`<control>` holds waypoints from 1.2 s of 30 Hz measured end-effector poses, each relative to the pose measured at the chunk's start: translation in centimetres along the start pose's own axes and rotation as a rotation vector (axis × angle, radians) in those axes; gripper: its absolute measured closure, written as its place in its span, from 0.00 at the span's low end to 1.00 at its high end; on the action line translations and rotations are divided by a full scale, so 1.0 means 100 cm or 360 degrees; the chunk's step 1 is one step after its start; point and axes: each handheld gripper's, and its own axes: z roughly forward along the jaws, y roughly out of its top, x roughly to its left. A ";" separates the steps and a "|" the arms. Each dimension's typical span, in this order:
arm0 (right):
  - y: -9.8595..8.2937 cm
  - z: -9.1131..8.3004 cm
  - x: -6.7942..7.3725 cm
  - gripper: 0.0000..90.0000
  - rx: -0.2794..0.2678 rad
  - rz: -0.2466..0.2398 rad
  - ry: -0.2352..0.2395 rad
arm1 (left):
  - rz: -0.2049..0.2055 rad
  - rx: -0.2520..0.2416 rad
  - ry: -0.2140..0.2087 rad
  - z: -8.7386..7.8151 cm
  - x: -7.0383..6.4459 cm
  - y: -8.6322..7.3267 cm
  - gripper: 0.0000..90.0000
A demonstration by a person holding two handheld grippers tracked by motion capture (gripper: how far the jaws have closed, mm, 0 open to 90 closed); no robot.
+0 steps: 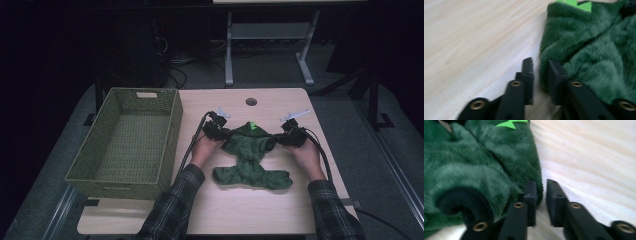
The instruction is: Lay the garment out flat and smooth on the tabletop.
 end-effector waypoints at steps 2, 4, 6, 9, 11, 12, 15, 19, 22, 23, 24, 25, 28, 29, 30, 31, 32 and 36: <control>0.003 -0.009 0.001 0.80 -0.0040 -0.0008 -0.0002 | 0.0009 -0.0014 0.0000 -0.008 0.000 0.005 0.76; 0.007 -0.019 0.003 0.76 -0.0071 -0.0012 -0.0001 | 0.0003 -0.0029 0.0008 -0.016 0.000 0.009 0.71; 0.011 -0.026 0.004 0.75 -0.0080 -0.0025 0.0004 | 0.0007 -0.0025 -0.0009 -0.026 0.001 0.011 0.67; 0.013 -0.035 0.008 0.74 -0.0100 -0.0041 0.0012 | -0.0003 -0.0026 -0.0037 -0.037 -0.002 0.011 0.62; 0.013 -0.040 0.012 0.71 -0.0093 -0.0049 0.0021 | 0.0002 -0.0042 -0.0055 -0.045 -0.004 0.010 0.58; 0.013 -0.041 0.014 0.70 -0.0090 -0.0060 0.0020 | -0.0009 -0.0061 -0.0061 -0.051 -0.007 0.009 0.57; 0.011 -0.047 0.020 0.68 -0.0119 -0.0043 0.0066 | 0.0006 -0.0075 -0.0083 -0.061 -0.014 0.005 0.51; 0.004 -0.054 0.030 0.68 -0.0161 -0.0032 0.0089 | 0.0050 -0.0080 -0.0116 -0.076 -0.027 -0.003 0.44; 0.001 -0.057 0.038 0.68 -0.0177 -0.0056 0.0099 | 0.0093 -0.0071 -0.0109 -0.087 -0.036 -0.012 0.39; -0.001 -0.058 0.041 0.68 -0.0200 -0.0063 0.0104 | 0.0099 -0.0073 -0.0113 -0.090 -0.039 -0.015 0.37; -0.003 -0.060 0.044 0.67 -0.0203 -0.0049 0.0126 | 0.0107 -0.0081 -0.0129 -0.094 -0.042 -0.020 0.36; -0.005 -0.061 0.046 0.67 -0.0209 -0.0054 0.0143 | 0.0119 -0.0077 -0.0136 -0.097 -0.044 -0.024 0.34; -0.009 -0.063 0.058 0.67 -0.0208 -0.0088 0.0167 | 0.0179 -0.0058 -0.0129 -0.105 -0.053 -0.038 0.28; -0.010 -0.064 0.062 0.67 -0.0205 -0.0097 0.0165 | 0.0179 -0.0058 -0.0129 -0.105 -0.053 -0.038 0.26; -0.011 -0.064 0.063 0.67 -0.0201 -0.0104 0.0175 | 0.0182 -0.0047 -0.0127 -0.107 -0.057 -0.045 0.24; -0.012 -0.064 0.067 0.66 -0.0193 -0.0106 0.0186 | 0.0183 -0.0043 -0.0128 -0.109 -0.059 -0.049 0.23; -0.013 -0.064 0.069 0.66 -0.0194 -0.0122 0.0183 | 0.0186 -0.0041 -0.0117 -0.111 -0.060 -0.053 0.21; -0.017 -0.063 0.079 0.66 -0.0203 -0.0155 0.0187 | 0.0166 -0.0089 -0.0097 -0.120 -0.069 -0.072 0.16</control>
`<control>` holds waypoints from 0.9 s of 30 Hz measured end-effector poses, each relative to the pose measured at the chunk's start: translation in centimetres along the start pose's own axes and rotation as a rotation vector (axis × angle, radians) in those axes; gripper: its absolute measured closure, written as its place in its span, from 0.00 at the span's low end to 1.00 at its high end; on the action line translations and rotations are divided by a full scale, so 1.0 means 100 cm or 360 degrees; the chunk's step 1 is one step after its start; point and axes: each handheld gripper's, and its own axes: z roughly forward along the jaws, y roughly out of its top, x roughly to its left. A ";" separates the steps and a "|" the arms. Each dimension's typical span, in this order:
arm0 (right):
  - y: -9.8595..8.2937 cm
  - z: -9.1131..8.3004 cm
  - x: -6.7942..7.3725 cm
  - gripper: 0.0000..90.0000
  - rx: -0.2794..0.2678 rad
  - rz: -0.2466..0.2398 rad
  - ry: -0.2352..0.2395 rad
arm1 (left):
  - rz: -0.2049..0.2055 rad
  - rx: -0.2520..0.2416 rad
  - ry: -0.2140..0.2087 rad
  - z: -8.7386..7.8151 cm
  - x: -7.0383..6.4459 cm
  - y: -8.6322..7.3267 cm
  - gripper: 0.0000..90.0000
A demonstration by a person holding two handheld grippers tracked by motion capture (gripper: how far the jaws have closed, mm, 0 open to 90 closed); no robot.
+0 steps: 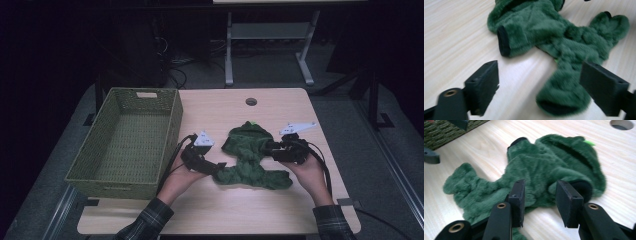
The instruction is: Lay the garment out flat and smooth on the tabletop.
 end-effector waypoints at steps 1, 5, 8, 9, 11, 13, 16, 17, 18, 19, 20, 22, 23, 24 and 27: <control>-0.001 0.002 0.003 0.66 0.0014 0.0008 0.0007 | 0.0001 0.0002 -0.0003 -0.002 -0.003 -0.005 0.16; -0.001 0.005 0.012 0.66 0.0039 -0.0026 0.0022 | 0.0022 0.0036 -0.0013 -0.007 -0.014 -0.023 0.15; 0.001 0.007 0.021 0.66 0.0033 -0.0070 0.0041 | 0.0060 0.0074 0.0002 -0.008 -0.025 -0.036 0.14; 0.002 0.007 0.024 0.66 0.0033 -0.0076 0.0052 | 0.0068 0.0081 0.0002 -0.008 -0.027 -0.038 0.14; 0.003 0.010 0.030 0.66 0.0038 -0.0092 0.0064 | 0.0069 0.0099 0.0004 -0.007 -0.031 -0.043 0.14; 0.005 0.013 0.036 0.67 0.0040 -0.0103 0.0084 | 0.0064 0.0131 -0.0010 -0.006 -0.034 -0.049 0.14; 0.009 0.018 0.046 0.69 0.0025 -0.0113 0.0137 | 0.0052 0.0167 -0.0004 -0.004 -0.036 -0.056 0.14; 0.010 0.019 0.049 0.69 0.0026 -0.0119 0.0149 | 0.0058 0.0176 0.0000 -0.003 -0.036 -0.060 0.14; 0.011 0.022 0.053 0.70 0.0022 -0.0136 0.0164 | 0.0051 0.0187 -0.0002 -0.003 -0.036 -0.061 0.14; 0.013 0.023 0.057 0.72 0.0021 -0.0135 0.0172 | 0.0050 0.0197 -0.0001 -0.002 -0.036 -0.064 0.14; 0.014 0.025 0.061 0.73 0.0018 -0.0151 0.0187 | 0.0061 0.0205 0.0002 -0.002 -0.037 -0.065 0.14; 0.017 0.029 0.070 0.74 0.0024 -0.0177 0.0220 | 0.0070 0.0219 0.0006 -0.001 -0.037 -0.067 0.14; 0.018 0.031 0.074 0.75 0.0028 -0.0189 0.0235 | 0.0065 0.0220 -0.0001 0.000 -0.037 -0.070 0.14; 0.019 0.033 0.078 0.75 0.0024 -0.0203 0.0247 | 0.0065 0.0220 -0.0001 0.000 -0.037 -0.070 0.14; 0.022 0.040 0.090 0.77 0.0024 -0.0236 0.0288 | 0.0092 0.0163 -0.0022 -0.001 -0.035 -0.075 0.14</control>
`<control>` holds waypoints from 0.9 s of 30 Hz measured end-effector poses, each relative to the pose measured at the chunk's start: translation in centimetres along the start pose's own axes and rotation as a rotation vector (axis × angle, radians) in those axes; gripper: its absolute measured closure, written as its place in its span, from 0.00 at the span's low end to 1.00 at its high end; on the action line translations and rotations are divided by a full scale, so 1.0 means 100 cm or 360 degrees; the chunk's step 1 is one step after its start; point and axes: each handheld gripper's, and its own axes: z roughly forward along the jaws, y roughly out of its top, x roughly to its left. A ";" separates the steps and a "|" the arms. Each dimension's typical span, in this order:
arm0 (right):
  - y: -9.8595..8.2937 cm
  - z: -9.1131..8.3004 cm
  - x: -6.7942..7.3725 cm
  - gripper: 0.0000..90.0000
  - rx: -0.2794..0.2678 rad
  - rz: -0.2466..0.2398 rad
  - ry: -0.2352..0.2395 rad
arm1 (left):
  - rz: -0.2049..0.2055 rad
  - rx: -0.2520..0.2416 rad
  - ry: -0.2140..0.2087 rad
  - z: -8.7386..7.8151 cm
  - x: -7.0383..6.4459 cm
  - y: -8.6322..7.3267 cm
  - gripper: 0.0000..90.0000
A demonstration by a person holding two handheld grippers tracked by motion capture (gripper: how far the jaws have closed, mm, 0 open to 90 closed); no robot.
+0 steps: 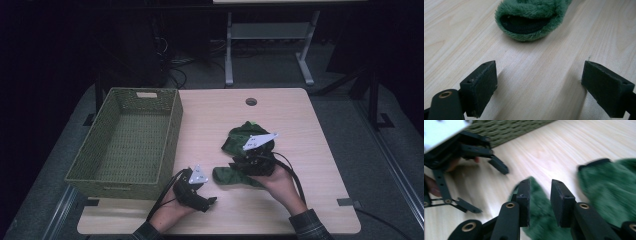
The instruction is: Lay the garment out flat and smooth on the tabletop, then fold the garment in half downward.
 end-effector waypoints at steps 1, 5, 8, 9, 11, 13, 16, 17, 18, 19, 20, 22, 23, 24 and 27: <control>0.001 0.003 0.002 0.78 0.0003 -0.0009 0.0013 | 0.0004 -0.0024 -0.0006 0.000 0.000 -0.002 0.14; 0.002 0.018 0.014 0.78 0.0043 -0.0066 0.0048 | 0.0009 -0.0106 -0.0013 0.001 0.001 -0.008 0.14; 0.003 0.027 0.021 0.77 0.0080 -0.0068 0.0064 | 0.0013 -0.0111 -0.0016 0.001 0.001 -0.008 0.14; 0.003 0.030 0.022 0.77 0.0082 -0.0079 0.0067 | 0.0019 -0.0105 -0.0014 0.000 0.002 -0.008 0.14; 0.002 0.036 0.025 0.77 0.0106 -0.0090 0.0063 | 0.0019 -0.0104 -0.0014 0.000 0.001 -0.008 0.14; 0.001 0.041 0.026 0.76 0.0134 -0.0123 0.0043 | 0.0018 -0.0104 -0.0014 0.000 0.001 -0.008 0.14; -0.001 0.048 0.029 0.74 0.0171 -0.0132 0.0019 | 0.0017 -0.0105 -0.0014 0.000 0.001 -0.008 0.14; -0.003 0.053 0.031 0.73 0.0183 -0.0125 -0.0002 | 0.0012 -0.0101 -0.0010 0.000 0.001 -0.008 0.14; -0.006 0.057 0.031 0.73 0.0198 -0.0138 -0.0016 | 0.0012 -0.0101 -0.0010 0.000 0.001 -0.008 0.14; -0.008 0.061 0.031 0.73 0.0226 -0.0138 -0.0024 | 0.0011 -0.0101 -0.0010 0.000 0.001 -0.008 0.14; -0.009 0.063 0.031 0.73 0.0244 -0.0164 -0.0029 | 0.0010 -0.0101 -0.0010 0.000 0.001 -0.008 0.14; -0.014 0.070 0.034 0.74 0.0274 -0.0205 -0.0064 | 0.0009 -0.0101 -0.0009 0.001 0.001 -0.008 0.14; -0.015 0.070 0.037 0.75 0.0254 -0.0221 -0.0093 | 0.0009 -0.0102 -0.0008 0.001 0.001 -0.008 0.14; -0.015 0.070 0.038 0.78 0.0253 -0.0225 -0.0104 | 0.0008 -0.0103 -0.0008 0.001 0.001 -0.008 0.14; -0.016 0.070 0.039 0.85 0.0241 -0.0198 -0.0102 | 0.0011 -0.0100 -0.0008 0.001 0.001 -0.008 0.14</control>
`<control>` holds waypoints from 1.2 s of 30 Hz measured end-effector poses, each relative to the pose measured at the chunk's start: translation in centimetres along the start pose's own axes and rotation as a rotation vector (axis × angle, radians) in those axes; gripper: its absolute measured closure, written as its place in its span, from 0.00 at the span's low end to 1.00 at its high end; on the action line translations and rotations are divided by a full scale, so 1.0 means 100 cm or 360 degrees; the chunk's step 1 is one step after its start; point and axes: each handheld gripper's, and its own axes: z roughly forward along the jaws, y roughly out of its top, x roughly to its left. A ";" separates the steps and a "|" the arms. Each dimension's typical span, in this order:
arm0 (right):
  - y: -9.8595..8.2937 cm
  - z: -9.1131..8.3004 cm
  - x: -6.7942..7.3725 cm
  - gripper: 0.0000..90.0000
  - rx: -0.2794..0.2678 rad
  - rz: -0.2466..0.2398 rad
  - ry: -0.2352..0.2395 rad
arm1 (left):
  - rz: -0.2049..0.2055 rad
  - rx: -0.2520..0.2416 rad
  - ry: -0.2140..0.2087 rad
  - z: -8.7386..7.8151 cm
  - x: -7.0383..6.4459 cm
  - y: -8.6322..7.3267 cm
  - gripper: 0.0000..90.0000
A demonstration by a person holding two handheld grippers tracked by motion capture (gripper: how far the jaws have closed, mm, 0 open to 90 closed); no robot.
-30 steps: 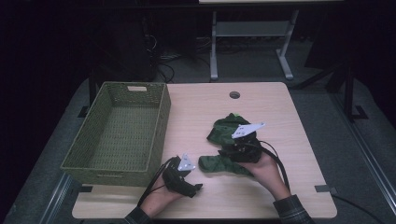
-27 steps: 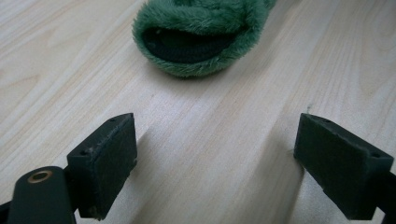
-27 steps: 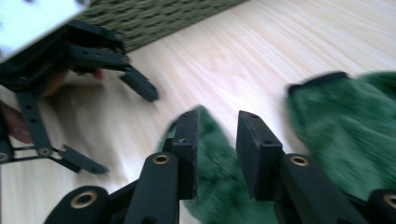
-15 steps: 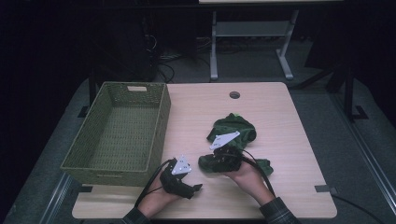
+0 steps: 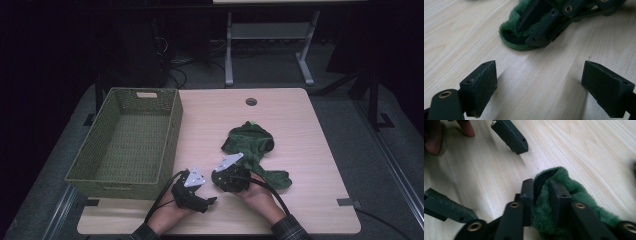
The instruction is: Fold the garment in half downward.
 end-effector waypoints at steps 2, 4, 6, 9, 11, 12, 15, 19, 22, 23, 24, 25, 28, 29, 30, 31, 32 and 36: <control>-0.001 0.000 0.000 0.88 -0.0001 0.0006 -0.0010 | 0.0000 0.0000 0.0000 0.000 0.000 0.000 0.14; 0.000 0.000 0.000 0.90 -0.0001 -0.0015 -0.0025 | 0.0000 0.0000 0.0000 0.000 0.000 0.000 0.14; -0.001 -0.001 0.000 0.91 0.0001 -0.0008 -0.0020 | -0.0002 -0.0001 -0.0001 0.000 0.000 0.000 0.14; -0.001 -0.002 -0.003 0.90 -0.0009 0.0016 0.0021 | -0.0007 -0.0005 -0.0001 0.000 0.000 0.000 0.14; 0.000 -0.007 -0.004 0.90 -0.0035 0.0052 0.0059 | -0.0004 -0.0003 0.0000 0.000 0.000 0.000 0.14; 0.000 -0.009 -0.004 0.90 -0.0050 0.0057 0.0071 | -0.0003 -0.0003 -0.0001 0.000 0.000 0.000 0.14; 0.002 -0.017 -0.005 0.90 -0.0091 0.0085 0.0096 | -0.0009 -0.0011 -0.0003 0.001 0.000 0.000 0.14; 0.002 -0.030 -0.011 0.90 -0.0157 0.0128 0.0144 | -0.0008 -0.0011 -0.0003 0.001 0.000 0.000 0.14; 0.001 -0.042 -0.014 0.90 -0.0195 0.0127 0.0129 | -0.0003 -0.0007 -0.0004 0.001 0.000 0.000 0.14; 0.000 -0.045 -0.015 0.90 -0.0199 0.0131 0.0127 | -0.0004 -0.0009 -0.0005 0.001 0.000 0.000 0.14; 0.000 -0.050 -0.016 0.90 -0.0211 0.0135 0.0118 | -0.0006 -0.0008 -0.0006 0.001 0.000 0.000 0.14; -0.001 -0.053 -0.017 0.90 -0.0211 0.0145 0.0112 | -0.0008 -0.0010 -0.0006 0.001 0.000 0.000 0.14; -0.004 -0.061 -0.021 0.89 -0.0224 0.0142 0.0096 | -0.0008 -0.0012 -0.0006 0.001 0.000 0.000 0.14; -0.005 -0.065 -0.023 0.89 -0.0239 0.0146 0.0094 | -0.0008 -0.0012 -0.0006 0.001 0.000 0.000 0.14; -0.006 -0.067 -0.024 0.89 -0.0244 0.0153 0.0090 | -0.0008 -0.0012 -0.0006 0.001 0.000 0.000 0.14; -0.007 -0.070 -0.025 0.89 -0.0251 0.0172 0.0092 | -0.0007 -0.0012 -0.0006 0.001 0.000 0.000 0.14; -0.009 -0.072 -0.027 0.89 -0.0263 0.0165 0.0087 | -0.0005 -0.0011 -0.0005 0.001 0.000 0.000 0.14; -0.013 -0.080 -0.032 0.88 -0.0282 0.0194 0.0071 | -0.0006 -0.0012 -0.0005 0.001 0.000 0.000 0.14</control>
